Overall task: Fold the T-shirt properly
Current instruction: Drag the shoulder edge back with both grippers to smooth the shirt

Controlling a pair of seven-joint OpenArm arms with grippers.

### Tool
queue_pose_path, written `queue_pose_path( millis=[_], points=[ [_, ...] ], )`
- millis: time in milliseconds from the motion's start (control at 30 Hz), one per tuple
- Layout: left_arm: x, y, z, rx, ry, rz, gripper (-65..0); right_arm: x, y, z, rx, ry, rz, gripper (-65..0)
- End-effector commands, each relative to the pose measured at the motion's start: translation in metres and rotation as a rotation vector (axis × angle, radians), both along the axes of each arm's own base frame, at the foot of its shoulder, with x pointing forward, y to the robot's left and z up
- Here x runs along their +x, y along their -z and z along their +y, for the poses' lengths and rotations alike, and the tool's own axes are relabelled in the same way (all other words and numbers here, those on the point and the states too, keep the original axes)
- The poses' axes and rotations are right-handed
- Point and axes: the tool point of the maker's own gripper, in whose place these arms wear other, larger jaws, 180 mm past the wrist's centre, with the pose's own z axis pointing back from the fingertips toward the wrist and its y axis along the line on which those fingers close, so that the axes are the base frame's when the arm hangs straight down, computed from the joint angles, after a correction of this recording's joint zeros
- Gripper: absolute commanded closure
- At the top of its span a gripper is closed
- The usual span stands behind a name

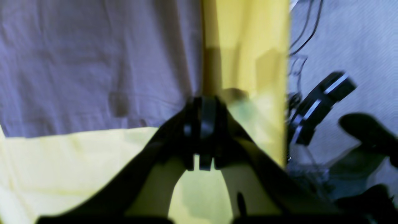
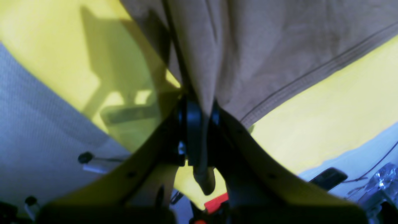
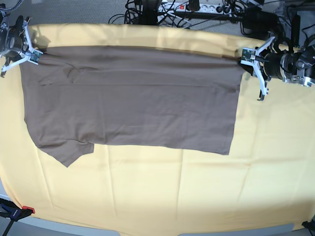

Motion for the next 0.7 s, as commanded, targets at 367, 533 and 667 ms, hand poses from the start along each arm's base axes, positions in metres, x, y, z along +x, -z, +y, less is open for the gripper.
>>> queue_pose_path(
  millis=[367, 533, 667],
  points=[
    [-0.013, -0.032, 0.017, 0.021, -0.048, 0.047, 0.0, -0.016, -0.004, -0.01, -0.035, 0.037, 0.112, 0.0],
    [-0.024, -0.027, 0.016, 0.013, -0.058, 0.092, 0.0, -0.025, -0.003, -0.014, -0.057, 0.049, 0.146, 0.0],
    [-0.044, -0.014, 0.022, 0.052, -0.037, 0.141, 0.0, -0.039, -0.002, -0.016, -0.06, 0.041, 0.203, 0.0]
  ],
)
